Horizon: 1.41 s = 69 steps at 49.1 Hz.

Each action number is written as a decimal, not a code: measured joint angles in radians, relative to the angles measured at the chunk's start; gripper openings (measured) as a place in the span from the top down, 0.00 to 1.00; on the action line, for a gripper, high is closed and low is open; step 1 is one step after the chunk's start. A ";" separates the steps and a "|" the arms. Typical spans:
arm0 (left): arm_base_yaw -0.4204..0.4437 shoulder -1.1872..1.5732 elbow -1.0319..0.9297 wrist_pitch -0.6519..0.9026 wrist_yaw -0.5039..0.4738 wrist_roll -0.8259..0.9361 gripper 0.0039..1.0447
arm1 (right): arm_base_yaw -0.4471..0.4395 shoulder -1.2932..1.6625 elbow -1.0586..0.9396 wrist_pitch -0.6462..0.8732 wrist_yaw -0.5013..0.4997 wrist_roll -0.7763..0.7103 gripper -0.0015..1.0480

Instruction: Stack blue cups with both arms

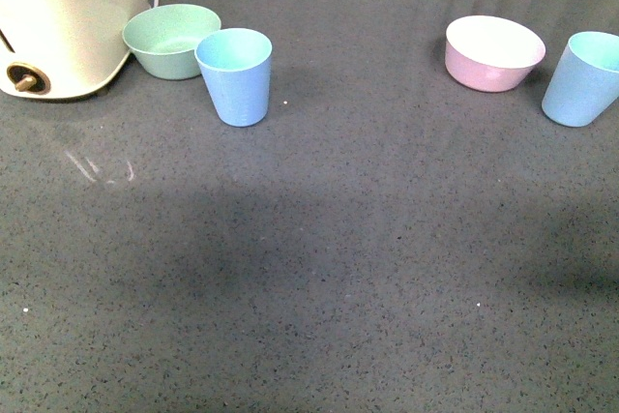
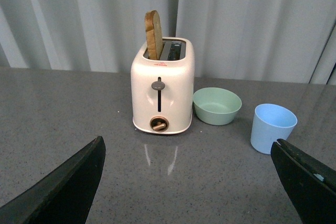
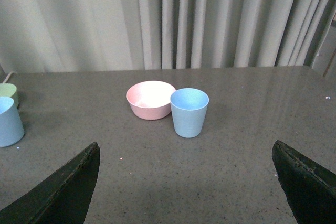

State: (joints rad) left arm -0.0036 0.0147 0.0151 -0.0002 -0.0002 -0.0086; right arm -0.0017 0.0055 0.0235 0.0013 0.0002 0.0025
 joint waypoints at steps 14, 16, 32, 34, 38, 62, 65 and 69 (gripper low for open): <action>0.000 0.000 0.000 0.000 0.000 0.000 0.08 | 0.000 0.000 0.000 0.000 0.000 0.000 0.09; 0.000 0.000 0.000 0.000 0.000 0.000 0.08 | 0.000 0.000 0.000 0.000 0.000 0.000 0.09; 0.000 0.000 0.000 0.000 0.000 0.000 0.08 | 0.000 0.000 0.000 0.000 0.000 0.000 0.09; 0.000 0.000 0.000 0.000 0.000 0.000 0.08 | 0.000 0.000 0.000 0.000 0.000 0.000 0.09; 0.000 0.000 0.000 0.000 0.000 0.000 0.08 | 0.000 0.000 0.000 0.000 0.000 0.000 0.09; -0.092 0.678 0.314 -0.254 0.119 0.102 0.08 | 0.000 -0.001 0.000 0.000 0.000 0.000 0.09; -0.121 0.798 0.370 -0.185 0.112 0.075 0.08 | 0.000 -0.001 0.000 0.000 0.000 0.000 0.09; -0.159 0.964 0.462 -0.135 0.091 0.033 0.08 | 0.000 -0.001 0.000 0.000 0.000 0.000 0.09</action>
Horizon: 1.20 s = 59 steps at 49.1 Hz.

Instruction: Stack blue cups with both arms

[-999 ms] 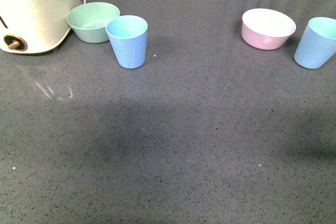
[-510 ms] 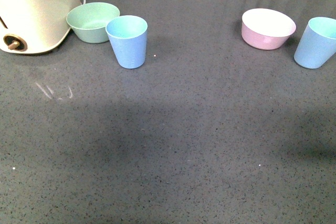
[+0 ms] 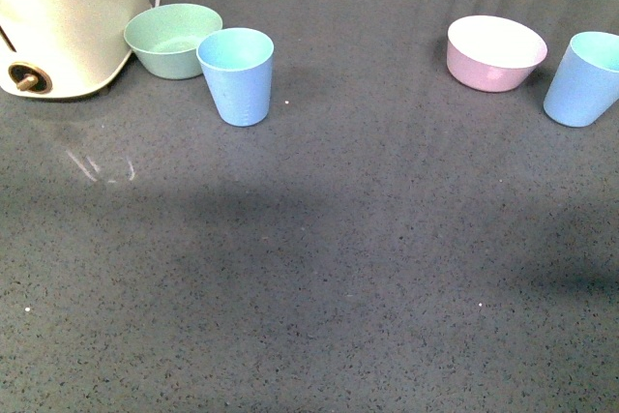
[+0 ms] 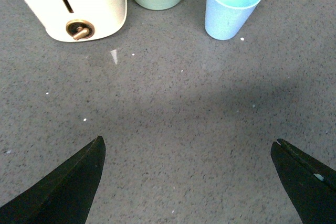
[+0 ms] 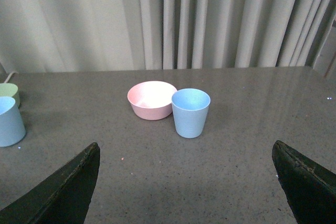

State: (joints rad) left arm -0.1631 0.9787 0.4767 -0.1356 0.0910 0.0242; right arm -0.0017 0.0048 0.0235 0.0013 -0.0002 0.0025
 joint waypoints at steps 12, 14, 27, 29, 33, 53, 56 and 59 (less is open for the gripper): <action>-0.149 0.415 0.274 0.018 -0.093 -0.200 0.08 | 0.000 0.000 0.000 0.000 0.000 0.000 0.09; -0.173 0.479 0.329 -0.002 -0.117 -0.241 0.08 | 0.000 0.000 0.000 0.000 0.000 0.000 0.09; -0.224 0.734 0.570 -0.070 -0.214 -0.375 0.08 | 0.000 0.000 0.000 0.000 0.000 0.000 0.09; -0.231 0.766 0.605 -0.080 -0.225 -0.386 0.08 | 0.000 0.000 0.000 0.000 0.000 0.000 0.09; -0.243 0.815 0.663 -0.100 -0.243 -0.397 0.08 | 0.000 0.000 0.000 0.000 0.000 0.000 0.09; -0.258 0.958 0.820 -0.178 -0.279 -0.461 0.08 | 0.000 0.000 0.000 0.000 0.000 0.000 0.09; -0.257 0.990 0.857 -0.196 -0.289 -0.480 0.08 | 0.000 0.000 0.000 0.000 0.000 0.000 0.09; -0.257 1.022 0.895 -0.211 -0.294 -0.496 0.08 | 0.000 0.000 0.000 0.000 0.000 0.000 0.09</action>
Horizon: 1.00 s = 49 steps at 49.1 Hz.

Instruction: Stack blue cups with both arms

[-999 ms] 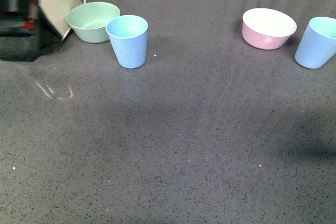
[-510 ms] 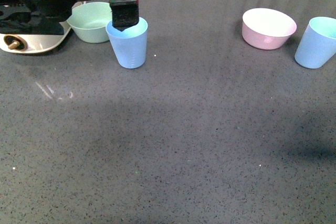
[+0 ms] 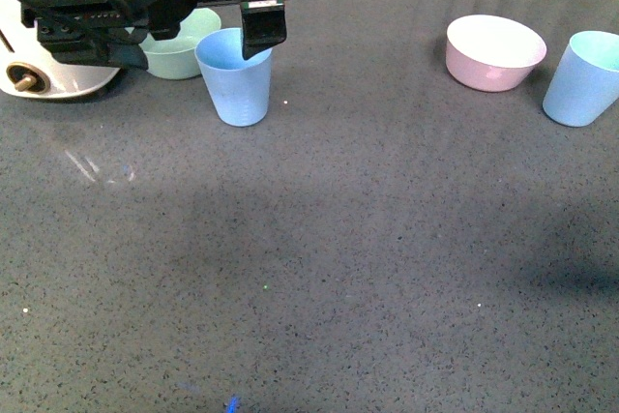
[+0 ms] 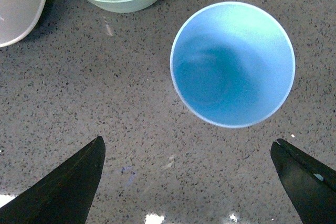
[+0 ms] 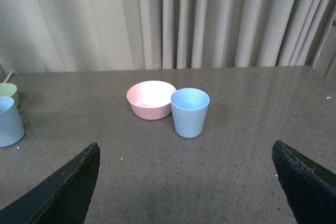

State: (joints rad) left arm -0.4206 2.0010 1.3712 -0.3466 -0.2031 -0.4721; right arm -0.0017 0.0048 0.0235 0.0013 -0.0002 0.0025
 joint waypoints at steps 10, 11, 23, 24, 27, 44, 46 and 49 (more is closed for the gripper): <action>-0.007 0.071 0.091 -0.038 -0.013 -0.031 0.08 | 0.000 0.000 0.000 0.000 0.000 0.000 0.09; -0.008 0.079 0.100 -0.041 -0.015 -0.032 0.08 | 0.000 0.000 0.000 0.000 0.000 0.000 0.09; -0.009 0.137 0.172 -0.068 -0.031 -0.050 0.08 | 0.000 0.000 0.000 0.000 0.000 0.000 0.09; -0.008 0.142 0.178 -0.072 -0.031 -0.052 0.08 | 0.000 0.000 0.000 0.000 0.000 0.000 0.09; -0.006 0.156 0.198 -0.079 -0.034 -0.058 0.08 | 0.000 0.000 0.000 0.000 0.000 0.000 0.09; 0.011 0.212 0.272 -0.130 -0.023 -0.110 0.08 | 0.000 0.000 0.000 0.000 0.000 0.000 0.09; 0.011 0.221 0.277 -0.132 -0.026 -0.111 0.08 | 0.000 0.000 0.000 0.000 0.000 0.000 0.09; 0.011 0.232 0.287 -0.143 -0.029 -0.113 0.08 | 0.000 0.000 0.000 0.000 0.000 0.000 0.09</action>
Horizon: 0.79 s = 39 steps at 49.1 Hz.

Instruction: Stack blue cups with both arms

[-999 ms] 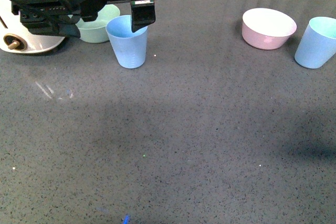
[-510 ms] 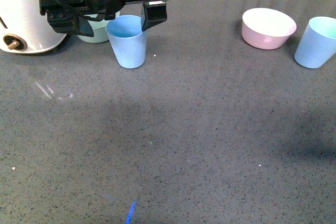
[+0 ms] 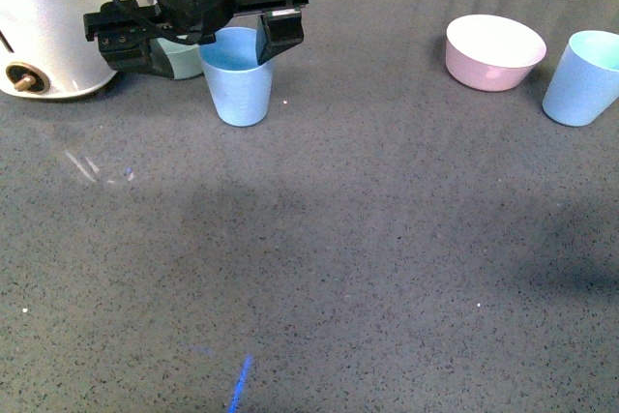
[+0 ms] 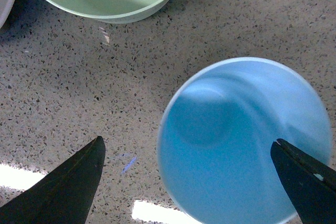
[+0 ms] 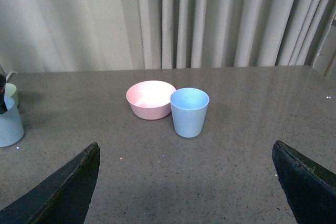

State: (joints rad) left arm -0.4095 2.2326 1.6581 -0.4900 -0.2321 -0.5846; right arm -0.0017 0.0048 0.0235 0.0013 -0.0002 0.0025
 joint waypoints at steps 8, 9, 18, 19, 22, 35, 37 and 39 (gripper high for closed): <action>0.000 0.015 0.013 -0.016 -0.005 -0.002 0.18 | 0.000 0.000 0.000 0.000 0.000 0.000 0.09; 0.000 0.016 0.014 -0.018 -0.005 -0.002 0.21 | 0.000 0.000 0.000 0.000 0.000 0.000 0.09; -0.002 0.023 0.027 -0.033 -0.011 -0.004 0.55 | 0.000 0.000 0.000 0.000 0.000 0.000 0.09; -0.003 0.025 0.029 -0.036 -0.012 -0.004 0.59 | 0.000 0.000 0.000 0.000 0.000 0.000 0.09; -0.006 0.030 0.031 -0.044 -0.011 -0.005 0.71 | 0.000 0.000 0.000 0.000 0.000 0.000 0.09; -0.020 0.028 0.034 -0.058 -0.008 -0.015 0.98 | 0.000 0.000 0.000 0.000 0.000 0.000 0.09; -0.023 0.026 0.034 -0.056 -0.011 -0.014 0.98 | 0.000 0.000 0.000 0.000 0.000 0.000 0.09; -0.029 0.023 0.029 -0.047 -0.016 -0.005 0.98 | 0.000 0.000 0.000 0.000 0.000 0.000 0.09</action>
State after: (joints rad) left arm -0.4381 2.2559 1.6875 -0.5373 -0.2478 -0.5900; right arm -0.0017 0.0048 0.0235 0.0013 -0.0002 0.0025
